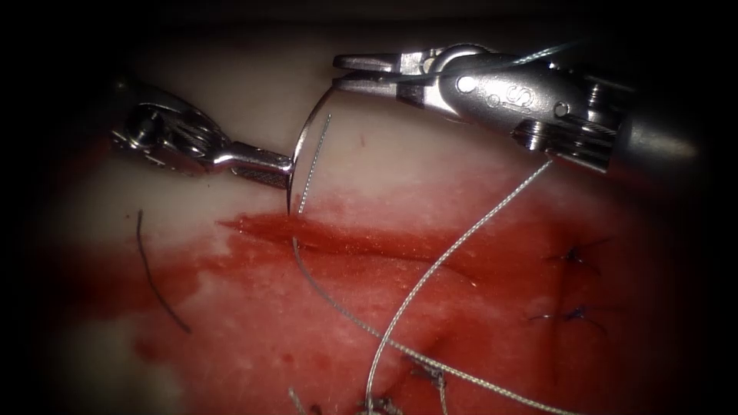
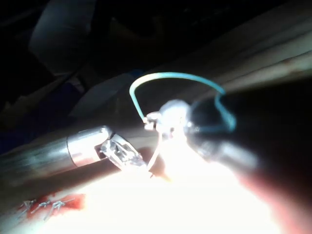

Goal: Wound Closure

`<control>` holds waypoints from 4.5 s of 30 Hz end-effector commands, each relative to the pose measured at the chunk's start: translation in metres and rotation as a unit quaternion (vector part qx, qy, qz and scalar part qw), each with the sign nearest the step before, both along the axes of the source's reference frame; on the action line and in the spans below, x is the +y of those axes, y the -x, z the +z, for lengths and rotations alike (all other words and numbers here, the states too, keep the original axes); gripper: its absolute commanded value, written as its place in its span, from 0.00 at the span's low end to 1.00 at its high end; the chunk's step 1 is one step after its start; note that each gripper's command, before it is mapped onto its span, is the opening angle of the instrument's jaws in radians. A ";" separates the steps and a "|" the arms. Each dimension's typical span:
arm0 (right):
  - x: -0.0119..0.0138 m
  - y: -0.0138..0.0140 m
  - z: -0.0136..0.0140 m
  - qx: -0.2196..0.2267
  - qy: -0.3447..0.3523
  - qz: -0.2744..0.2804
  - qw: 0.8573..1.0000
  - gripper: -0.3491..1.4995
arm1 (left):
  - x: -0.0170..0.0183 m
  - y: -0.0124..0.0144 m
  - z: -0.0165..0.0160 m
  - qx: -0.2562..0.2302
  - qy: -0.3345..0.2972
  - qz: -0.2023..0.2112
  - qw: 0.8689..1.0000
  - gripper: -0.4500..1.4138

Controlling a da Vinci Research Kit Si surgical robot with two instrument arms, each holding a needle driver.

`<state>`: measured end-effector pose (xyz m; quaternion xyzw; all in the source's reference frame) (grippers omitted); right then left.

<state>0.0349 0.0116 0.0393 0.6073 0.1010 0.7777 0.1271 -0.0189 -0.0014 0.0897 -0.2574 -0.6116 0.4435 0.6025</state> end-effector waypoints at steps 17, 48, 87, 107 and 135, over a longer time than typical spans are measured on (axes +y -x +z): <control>0.0012 -0.0014 -0.0008 -0.013 0.006 0.011 1.000 0.00 | 0.0003 0.0013 -0.0020 0.017 0.016 -0.003 1.000 0.00; 0.0017 0.0013 0.0069 0.123 -0.464 0.041 0.876 0.66 | -0.0014 0.0034 0.0006 -0.160 -0.231 -0.136 0.950 0.00; 0.0027 -0.0031 0.0078 0.118 -0.476 0.096 0.866 0.35 | -0.0013 0.0039 0.0002 -0.179 -0.246 -0.142 0.942 0.00; 0.0025 -0.0026 0.0077 0.117 -0.497 0.121 0.851 0.41 | -0.0010 0.0037 0.0002 -0.180 -0.248 -0.140 0.942 0.00; 0.0017 -0.0005 0.0069 0.105 -0.367 0.148 0.912 0.00 | 0.0052 -0.0034 -0.0030 -0.188 0.127 -0.080 0.971 0.02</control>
